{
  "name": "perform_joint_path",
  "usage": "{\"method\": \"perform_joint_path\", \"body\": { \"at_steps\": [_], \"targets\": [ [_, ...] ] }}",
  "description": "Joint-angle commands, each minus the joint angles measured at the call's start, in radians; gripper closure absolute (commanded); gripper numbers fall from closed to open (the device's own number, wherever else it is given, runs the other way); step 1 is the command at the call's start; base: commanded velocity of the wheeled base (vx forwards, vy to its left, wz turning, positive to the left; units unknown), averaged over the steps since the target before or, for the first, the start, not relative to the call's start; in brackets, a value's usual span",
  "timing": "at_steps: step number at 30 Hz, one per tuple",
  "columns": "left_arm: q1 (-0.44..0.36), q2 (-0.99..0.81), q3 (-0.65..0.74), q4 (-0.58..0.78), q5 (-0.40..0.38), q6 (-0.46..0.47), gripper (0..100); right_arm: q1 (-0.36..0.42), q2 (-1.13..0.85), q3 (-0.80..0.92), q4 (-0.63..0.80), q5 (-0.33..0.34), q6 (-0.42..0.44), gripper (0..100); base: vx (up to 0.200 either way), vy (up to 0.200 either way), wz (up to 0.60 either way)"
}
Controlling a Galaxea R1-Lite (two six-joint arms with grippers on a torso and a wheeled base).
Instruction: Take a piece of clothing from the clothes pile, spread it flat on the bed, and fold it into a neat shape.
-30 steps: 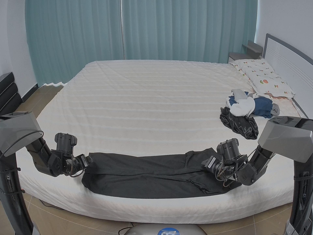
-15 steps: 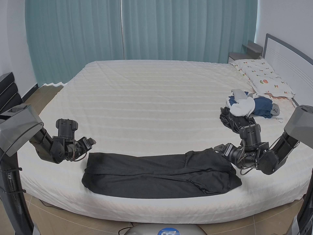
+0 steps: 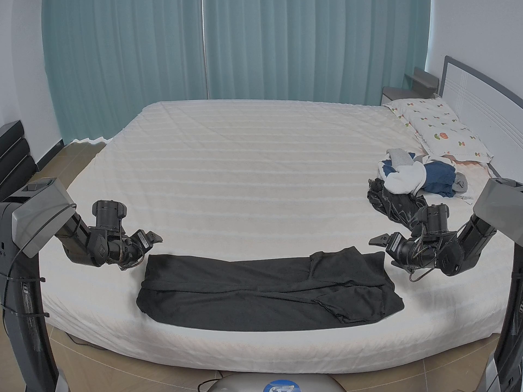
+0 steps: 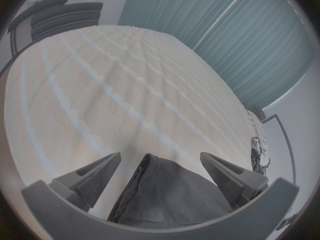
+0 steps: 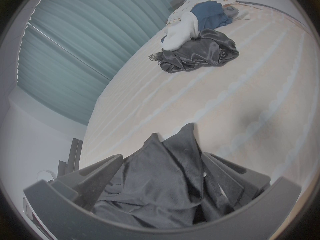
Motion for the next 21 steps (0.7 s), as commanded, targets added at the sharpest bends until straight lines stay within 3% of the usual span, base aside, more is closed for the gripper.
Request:
{"method": "perform_joint_path", "body": {
  "at_steps": [1,21],
  "targets": [
    [0.021,0.006,0.018,0.004,-0.035,-0.002,0,-0.018,0.093,-0.041,-0.004,0.007,-0.006,0,0.0,0.0,0.0],
    [-0.008,0.029,-0.024,-0.024,-0.151,-0.015,0,-0.017,0.107,-0.024,-0.097,0.008,-0.003,0,0.0,0.0,0.0]
  ]
}}
